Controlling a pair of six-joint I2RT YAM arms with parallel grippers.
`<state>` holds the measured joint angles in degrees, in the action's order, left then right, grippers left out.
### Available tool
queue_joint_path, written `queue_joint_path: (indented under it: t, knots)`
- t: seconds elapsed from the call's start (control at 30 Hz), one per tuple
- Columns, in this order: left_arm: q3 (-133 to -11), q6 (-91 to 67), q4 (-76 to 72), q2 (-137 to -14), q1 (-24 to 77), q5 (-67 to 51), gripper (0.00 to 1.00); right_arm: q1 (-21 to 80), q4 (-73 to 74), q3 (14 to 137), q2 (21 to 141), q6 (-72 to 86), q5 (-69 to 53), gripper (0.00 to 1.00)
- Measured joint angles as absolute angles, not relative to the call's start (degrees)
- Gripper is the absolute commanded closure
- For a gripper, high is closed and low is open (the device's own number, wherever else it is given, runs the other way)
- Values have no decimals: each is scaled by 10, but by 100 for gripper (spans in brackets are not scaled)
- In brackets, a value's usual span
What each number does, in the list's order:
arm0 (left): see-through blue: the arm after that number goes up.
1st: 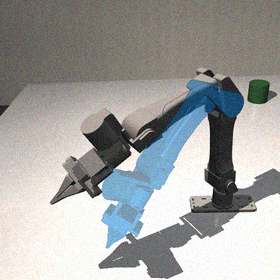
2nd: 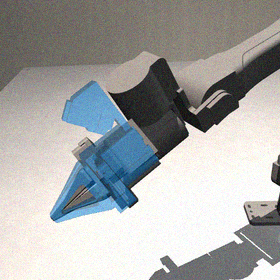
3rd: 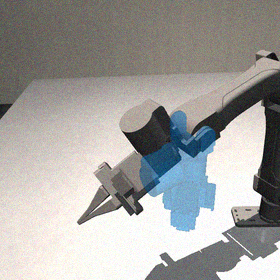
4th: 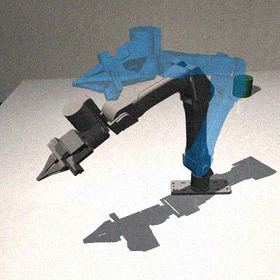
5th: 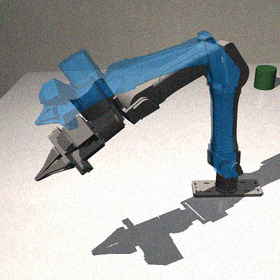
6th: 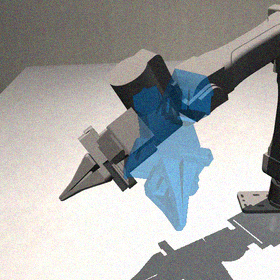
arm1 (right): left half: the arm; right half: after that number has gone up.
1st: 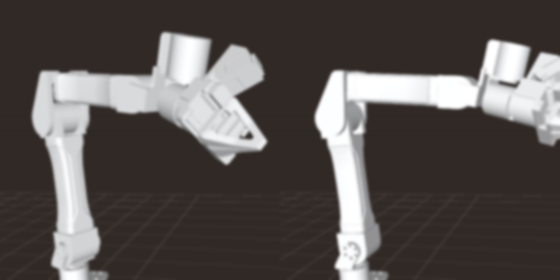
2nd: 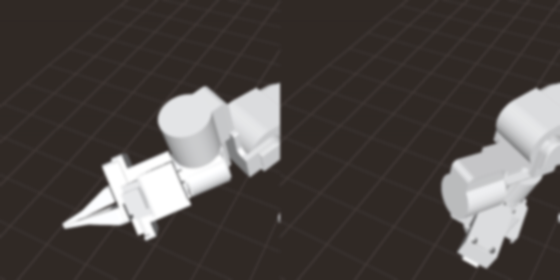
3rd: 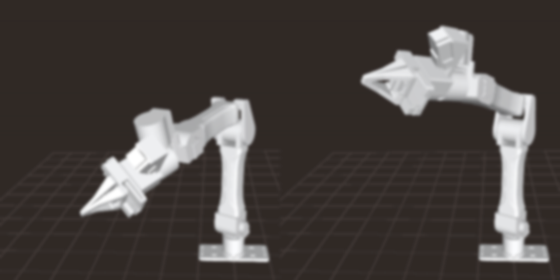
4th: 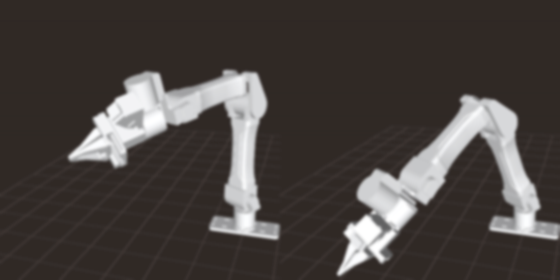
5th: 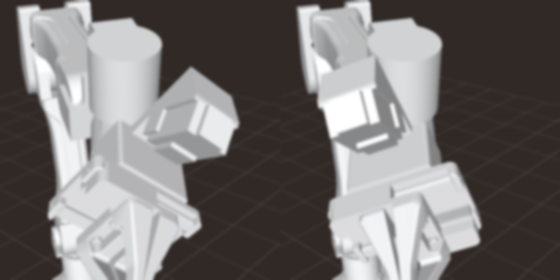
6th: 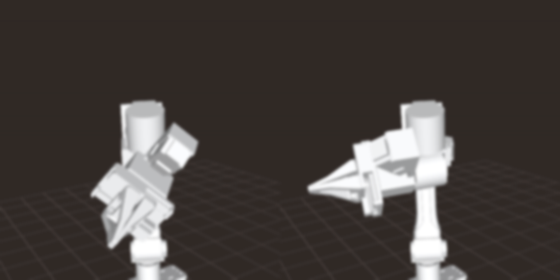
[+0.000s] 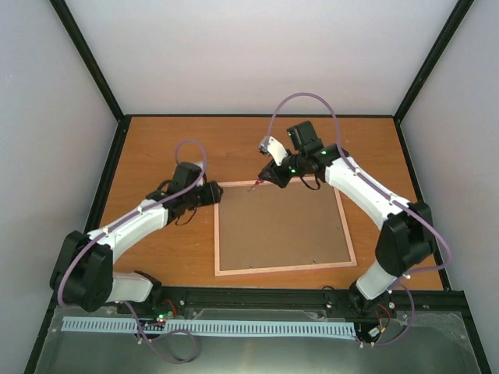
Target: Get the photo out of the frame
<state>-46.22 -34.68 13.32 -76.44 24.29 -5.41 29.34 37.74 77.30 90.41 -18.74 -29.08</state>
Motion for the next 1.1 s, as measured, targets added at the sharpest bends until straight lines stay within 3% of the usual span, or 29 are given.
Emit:
queue_joint_path:
  t: [0.27,0.47,1.1]
  knots:
    - [-323,-400,173,-684,305,-60,51,352,342,839,999,-130,-284,97]
    - [-240,-427,153,-623,313,-88,50,404,338,863,1045,-115,-262,97]
    - [-228,-441,89,-696,316,-108,64,436,343,865,1064,-126,-255,97]
